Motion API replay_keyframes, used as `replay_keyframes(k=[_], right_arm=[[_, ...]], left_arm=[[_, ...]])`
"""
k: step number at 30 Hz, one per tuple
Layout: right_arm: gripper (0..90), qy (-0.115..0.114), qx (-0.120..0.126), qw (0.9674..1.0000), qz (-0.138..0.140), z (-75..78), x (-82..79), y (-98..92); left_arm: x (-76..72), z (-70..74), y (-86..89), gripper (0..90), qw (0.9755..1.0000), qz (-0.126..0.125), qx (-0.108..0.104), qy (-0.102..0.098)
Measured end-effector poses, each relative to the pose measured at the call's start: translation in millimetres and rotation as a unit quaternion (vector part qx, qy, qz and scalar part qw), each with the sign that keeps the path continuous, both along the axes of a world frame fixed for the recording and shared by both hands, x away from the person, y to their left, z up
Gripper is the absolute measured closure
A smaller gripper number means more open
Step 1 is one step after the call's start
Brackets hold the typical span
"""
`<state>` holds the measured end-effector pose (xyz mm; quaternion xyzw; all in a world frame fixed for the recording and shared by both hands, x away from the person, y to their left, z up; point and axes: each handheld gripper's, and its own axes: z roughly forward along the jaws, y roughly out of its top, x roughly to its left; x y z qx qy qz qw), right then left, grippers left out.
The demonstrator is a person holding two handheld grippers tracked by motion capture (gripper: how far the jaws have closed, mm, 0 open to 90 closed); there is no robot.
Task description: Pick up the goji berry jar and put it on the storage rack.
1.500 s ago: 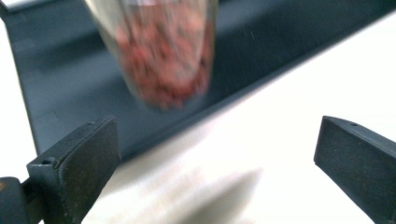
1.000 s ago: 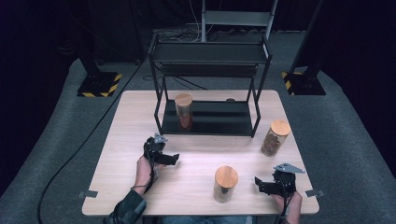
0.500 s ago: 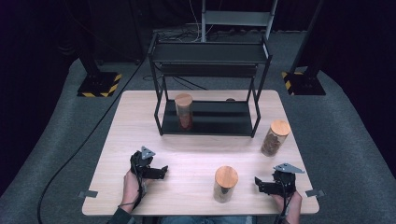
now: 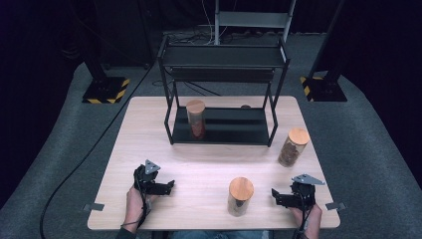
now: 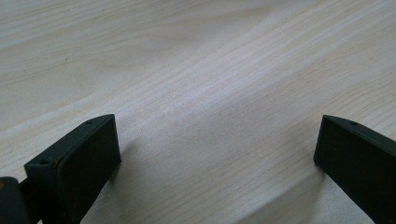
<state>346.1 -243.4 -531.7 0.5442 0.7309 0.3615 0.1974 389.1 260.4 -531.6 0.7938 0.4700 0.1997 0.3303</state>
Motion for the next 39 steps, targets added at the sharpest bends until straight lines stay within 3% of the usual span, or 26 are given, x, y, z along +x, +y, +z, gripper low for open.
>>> replay_keyframes(k=[18,26,29,39], right_arm=[[0.0,0.0,-0.003,1.0,-0.002,0.0,0.1,0.4],[0.0,0.002,-0.023,0.9997,-0.005,0.0,0.6,4.1],[0.0,0.002,-0.056,0.9984,-0.004,-0.8,0.7,9.5],[0.0,0.003,-0.056,0.9984,-0.009,-0.8,-0.8,9.5]], left_arm=[[0.2,-0.1,-0.2,0.0,1.0,0.001,-0.001,0.0],[0.6,-0.1,-0.6,0.0,1.0,0.005,-0.002,0.0],[0.6,-0.1,-0.6,0.0,1.0,0.006,-0.002,0.0],[0.7,-0.1,-0.7,0.0,1.0,0.007,-0.002,0.0]])
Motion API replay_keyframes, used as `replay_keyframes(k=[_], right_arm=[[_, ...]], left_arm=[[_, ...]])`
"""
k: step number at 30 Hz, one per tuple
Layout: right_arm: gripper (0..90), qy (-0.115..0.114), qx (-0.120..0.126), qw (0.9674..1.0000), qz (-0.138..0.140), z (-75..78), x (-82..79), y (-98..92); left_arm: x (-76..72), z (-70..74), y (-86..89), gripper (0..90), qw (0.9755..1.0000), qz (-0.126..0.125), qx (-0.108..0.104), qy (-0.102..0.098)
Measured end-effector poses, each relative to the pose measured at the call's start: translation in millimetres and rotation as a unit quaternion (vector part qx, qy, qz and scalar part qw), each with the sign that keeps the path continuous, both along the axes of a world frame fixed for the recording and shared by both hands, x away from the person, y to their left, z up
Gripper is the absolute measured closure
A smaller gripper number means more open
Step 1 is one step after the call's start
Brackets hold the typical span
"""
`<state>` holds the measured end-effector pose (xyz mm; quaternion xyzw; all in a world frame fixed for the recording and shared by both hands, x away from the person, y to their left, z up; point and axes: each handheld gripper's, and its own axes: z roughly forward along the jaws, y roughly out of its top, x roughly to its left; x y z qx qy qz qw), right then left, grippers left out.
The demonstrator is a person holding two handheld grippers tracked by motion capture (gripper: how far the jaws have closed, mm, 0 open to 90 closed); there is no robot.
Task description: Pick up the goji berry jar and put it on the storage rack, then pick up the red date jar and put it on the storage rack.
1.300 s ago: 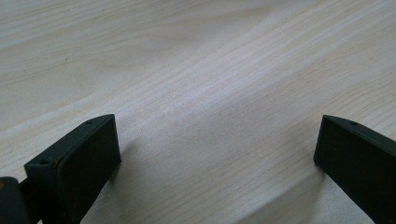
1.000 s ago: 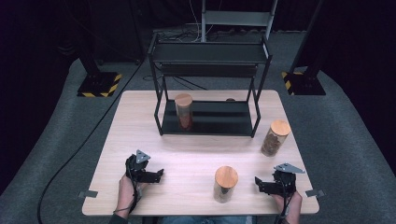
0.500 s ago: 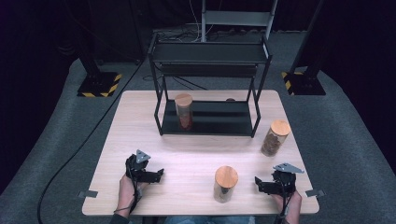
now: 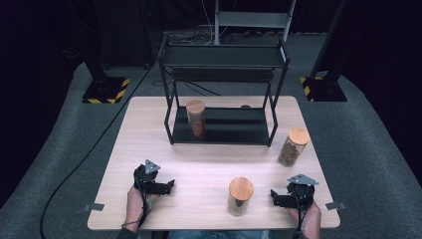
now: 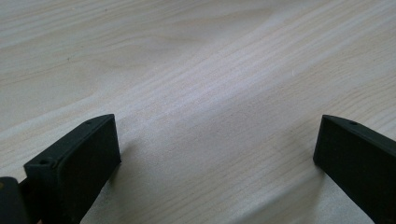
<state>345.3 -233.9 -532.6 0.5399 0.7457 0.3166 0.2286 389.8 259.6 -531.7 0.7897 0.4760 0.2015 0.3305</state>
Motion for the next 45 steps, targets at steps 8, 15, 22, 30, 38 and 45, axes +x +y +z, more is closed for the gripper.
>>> replay_keyframes(k=[8,15,22,30,38,45], right_arm=[[0.0,-0.026,0.029,0.9992,0.004,5.4,-11.6,-4.4],[0.0,-0.059,0.068,0.9946,0.051,13.9,-39.9,9.4],[0.0,-0.08,0.092,0.9867,0.108,22.8,-65.2,37.4],[0.0,-0.087,0.088,0.9782,0.167,34.0,-80.8,67.5],[0.0,-0.111,0.082,0.9691,0.204,36.3,-77.1,94.6],[0.0,-0.135,0.077,0.9669,0.202,32.2,-68.6,109.9]], left_arm=[[0.1,0.1,0.1,0.0,1.0,0.001,0.0,0.0],[0.2,0.0,0.1,0.0,1.0,0.001,0.0,0.0],[0.3,0.1,0.2,0.0,1.0,0.004,0.0,0.0],[0.3,0.1,0.3,0.0,1.0,0.005,0.0,0.0],[0.4,0.0,0.1,0.0,1.0,0.006,0.0,0.0],[0.5,0.1,0.2,0.0,1.0,0.006,0.0,0.0]])
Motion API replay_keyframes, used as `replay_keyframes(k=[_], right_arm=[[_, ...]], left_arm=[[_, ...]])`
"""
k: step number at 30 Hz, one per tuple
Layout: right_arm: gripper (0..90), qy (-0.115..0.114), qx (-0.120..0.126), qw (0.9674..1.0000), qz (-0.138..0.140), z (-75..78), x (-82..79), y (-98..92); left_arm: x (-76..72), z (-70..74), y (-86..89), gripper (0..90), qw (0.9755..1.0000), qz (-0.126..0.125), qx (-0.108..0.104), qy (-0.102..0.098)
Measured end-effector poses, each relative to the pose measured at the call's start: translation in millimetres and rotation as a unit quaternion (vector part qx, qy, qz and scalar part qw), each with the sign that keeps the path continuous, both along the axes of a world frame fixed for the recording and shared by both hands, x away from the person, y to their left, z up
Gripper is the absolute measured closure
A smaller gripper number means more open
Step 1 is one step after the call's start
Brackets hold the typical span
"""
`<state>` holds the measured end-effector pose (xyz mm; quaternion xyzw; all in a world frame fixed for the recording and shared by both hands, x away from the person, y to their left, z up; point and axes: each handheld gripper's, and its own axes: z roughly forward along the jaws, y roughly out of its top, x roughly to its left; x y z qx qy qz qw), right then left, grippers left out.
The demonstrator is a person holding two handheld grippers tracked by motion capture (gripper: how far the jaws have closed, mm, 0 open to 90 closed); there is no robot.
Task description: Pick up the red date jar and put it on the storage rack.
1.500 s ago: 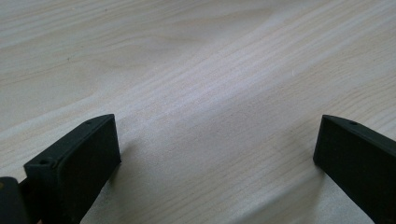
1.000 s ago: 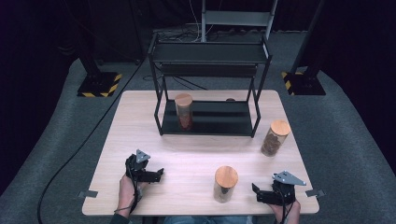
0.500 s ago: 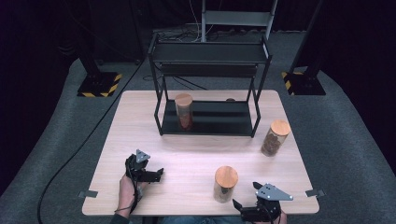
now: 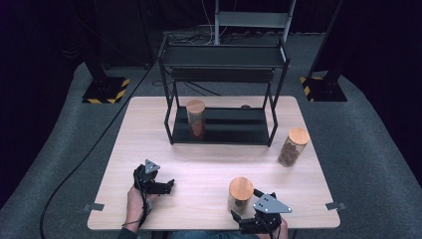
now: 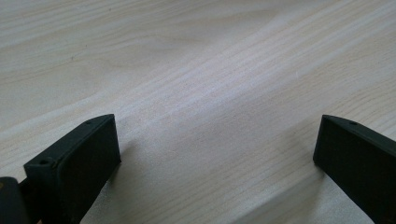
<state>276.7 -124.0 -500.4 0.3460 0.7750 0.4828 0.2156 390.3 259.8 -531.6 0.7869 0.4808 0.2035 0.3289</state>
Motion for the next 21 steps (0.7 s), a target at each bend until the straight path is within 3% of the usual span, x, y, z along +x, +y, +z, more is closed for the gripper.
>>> replay_keyframes(k=[17,21], right_arm=[[0.0,-0.021,0.004,0.9998,0.001,-7.4,11.0,17.9],[12.3,-0.024,0.0,0.9997,-0.006,-9.2,13.2,20.0]], left_arm=[[0.0,0.0,0.0,0.0,1.0,0.0,0.0,0.0],[0.0,-0.1,-0.1,0.0,1.0,0.0,0.0,0.0]])
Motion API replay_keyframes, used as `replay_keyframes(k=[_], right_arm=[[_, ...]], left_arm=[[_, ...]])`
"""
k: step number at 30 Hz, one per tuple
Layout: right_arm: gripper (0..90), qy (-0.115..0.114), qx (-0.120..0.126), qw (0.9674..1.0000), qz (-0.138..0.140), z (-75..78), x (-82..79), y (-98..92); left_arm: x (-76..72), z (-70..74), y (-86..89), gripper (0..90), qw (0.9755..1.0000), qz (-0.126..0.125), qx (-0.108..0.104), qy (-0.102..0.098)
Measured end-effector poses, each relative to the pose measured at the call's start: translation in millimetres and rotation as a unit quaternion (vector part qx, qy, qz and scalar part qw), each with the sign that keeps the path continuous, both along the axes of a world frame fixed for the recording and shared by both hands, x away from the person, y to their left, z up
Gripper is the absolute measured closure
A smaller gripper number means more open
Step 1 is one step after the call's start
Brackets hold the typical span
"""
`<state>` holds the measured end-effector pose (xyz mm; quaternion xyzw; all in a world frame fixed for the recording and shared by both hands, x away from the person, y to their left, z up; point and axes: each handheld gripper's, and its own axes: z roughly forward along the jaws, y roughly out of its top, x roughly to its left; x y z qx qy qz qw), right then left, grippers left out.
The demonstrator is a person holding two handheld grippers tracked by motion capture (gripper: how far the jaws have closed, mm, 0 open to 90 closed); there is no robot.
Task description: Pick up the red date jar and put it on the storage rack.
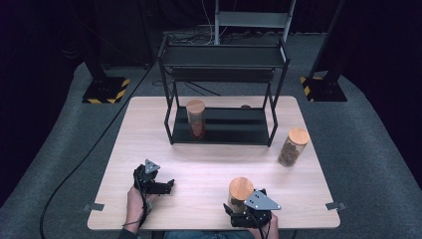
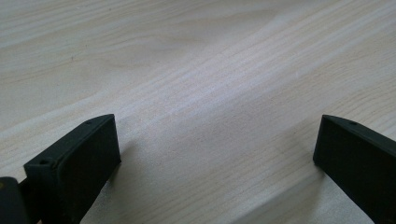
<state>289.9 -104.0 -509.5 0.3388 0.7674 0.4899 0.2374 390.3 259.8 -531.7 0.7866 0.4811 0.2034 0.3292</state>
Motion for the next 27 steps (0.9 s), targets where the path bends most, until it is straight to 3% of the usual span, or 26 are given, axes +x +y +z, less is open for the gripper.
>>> replay_keyframes(k=[5,14,27], right_arm=[[24.2,0.009,0.002,1.0,0.003,-2.0,2.4,0.0],[24.7,0.004,0.012,0.9999,-0.001,-2.4,2.8,-2.3],[24.8,-0.008,0.028,0.9995,-0.008,8.8,4.1,-13.6]], left_arm=[[0.0,0.0,0.0,0.0,1.0,0.0,0.0,0.0],[0.0,0.0,0.1,0.0,1.0,-0.001,-0.001,0.0],[-0.1,0.1,0.1,0.0,1.0,-0.001,-0.001,0.0]])
